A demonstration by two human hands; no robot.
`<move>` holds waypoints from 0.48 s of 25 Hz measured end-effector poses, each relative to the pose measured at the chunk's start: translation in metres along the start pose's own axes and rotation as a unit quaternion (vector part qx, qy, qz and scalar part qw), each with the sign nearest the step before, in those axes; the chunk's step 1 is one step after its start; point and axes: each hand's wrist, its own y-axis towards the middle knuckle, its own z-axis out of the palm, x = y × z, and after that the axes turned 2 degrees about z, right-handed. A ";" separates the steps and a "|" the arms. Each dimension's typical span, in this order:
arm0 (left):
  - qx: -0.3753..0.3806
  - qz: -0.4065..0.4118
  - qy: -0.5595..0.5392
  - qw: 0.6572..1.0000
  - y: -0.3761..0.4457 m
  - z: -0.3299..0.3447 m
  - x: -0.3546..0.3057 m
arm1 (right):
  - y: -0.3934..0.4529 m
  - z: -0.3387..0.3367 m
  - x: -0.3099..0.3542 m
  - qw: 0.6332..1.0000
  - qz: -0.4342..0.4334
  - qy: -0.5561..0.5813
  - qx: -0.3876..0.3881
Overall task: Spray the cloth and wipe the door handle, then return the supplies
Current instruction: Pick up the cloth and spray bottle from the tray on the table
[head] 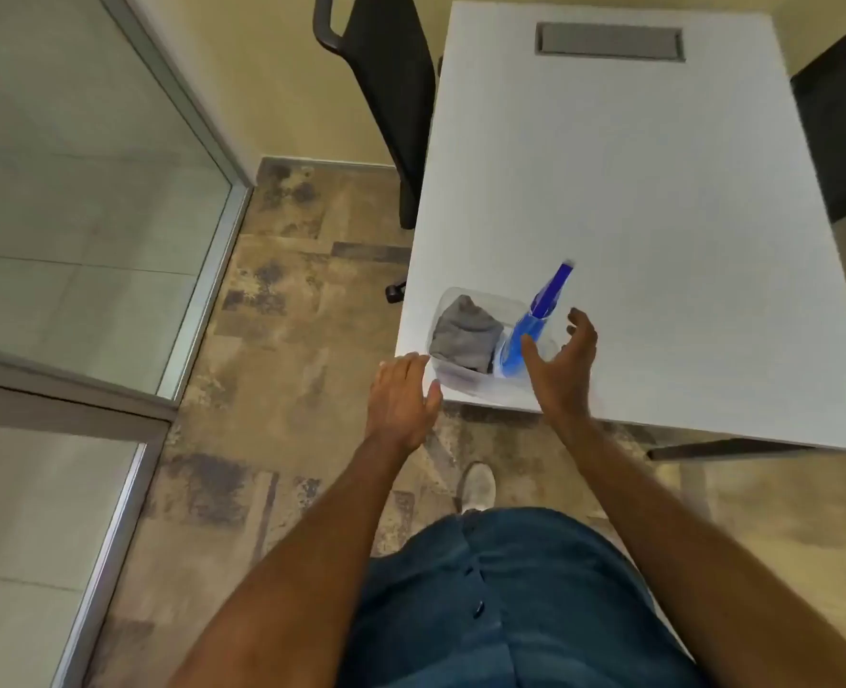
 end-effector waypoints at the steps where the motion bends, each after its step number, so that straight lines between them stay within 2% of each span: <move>1: 0.000 0.017 -0.013 1.000 0.015 0.005 -0.009 | 0.011 0.002 0.000 1.000 0.005 0.014 0.009; 4: 0.030 0.048 -0.030 0.998 0.053 0.016 -0.035 | 0.032 0.005 0.005 0.998 0.011 0.028 0.049; 6: 0.066 0.039 -0.040 0.996 0.081 0.033 -0.045 | 0.050 0.010 0.004 0.997 0.012 0.044 0.063; 8: 0.069 -0.002 -0.048 0.996 0.096 0.041 -0.049 | 0.054 0.011 0.006 0.995 0.004 0.065 0.078; 12: 0.059 -0.147 -0.128 0.979 0.125 0.057 -0.059 | 0.060 0.021 -0.003 0.992 0.006 0.091 0.087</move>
